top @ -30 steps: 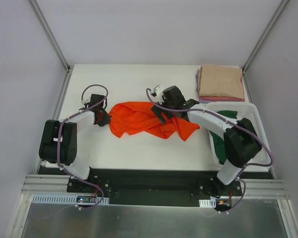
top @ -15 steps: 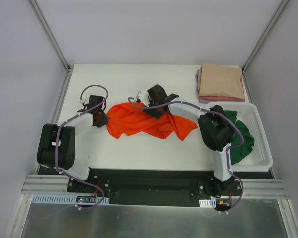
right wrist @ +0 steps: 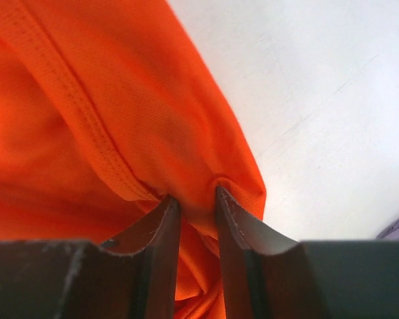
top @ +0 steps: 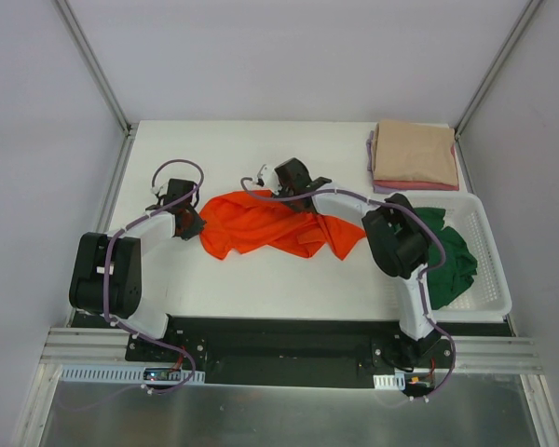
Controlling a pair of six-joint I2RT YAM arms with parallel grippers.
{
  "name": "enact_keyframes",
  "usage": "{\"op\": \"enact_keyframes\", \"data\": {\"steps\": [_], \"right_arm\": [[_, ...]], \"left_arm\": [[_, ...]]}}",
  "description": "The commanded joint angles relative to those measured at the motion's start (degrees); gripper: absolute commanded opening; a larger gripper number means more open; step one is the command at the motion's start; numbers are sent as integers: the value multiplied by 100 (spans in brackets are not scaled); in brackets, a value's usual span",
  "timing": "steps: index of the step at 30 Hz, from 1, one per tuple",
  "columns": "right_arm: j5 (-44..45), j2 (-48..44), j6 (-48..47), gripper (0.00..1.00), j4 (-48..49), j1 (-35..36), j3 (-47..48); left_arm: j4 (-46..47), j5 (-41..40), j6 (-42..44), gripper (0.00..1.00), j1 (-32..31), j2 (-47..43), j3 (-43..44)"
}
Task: Fold and stack the t-shirts
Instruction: Flatten out the tshirt
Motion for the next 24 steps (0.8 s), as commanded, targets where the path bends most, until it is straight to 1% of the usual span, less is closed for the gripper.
{"op": "enact_keyframes", "data": {"steps": [1,3,6,7,12,16,20,24], "right_arm": [[104,-138,350,29,287,-146,300],[-28,-288,429,26,287,-199,257],[-282,-446,614,15,278,-295,248],[-335,-464,640,13,252,-331,265],[-520,-701,965,8,120,-463,292],[-494,-1183,1045,5,-283,-498,397],[-433,-1956,1001,2,-749,-498,415],[-424,-3063,1106,0,-1355,-480,397]], "left_arm": [[-98,-168,160,0,35,-7,102],[-98,-177,177,0,35,-7,111],[-98,-168,169,0,35,-7,137],[-98,-168,169,0,35,-7,137],[-98,-212,204,0,35,-77,199],[-133,-151,256,0,35,-331,374],[-212,-229,187,0,35,-1103,498],[-203,-440,265,0,0,-2500,497]]}}
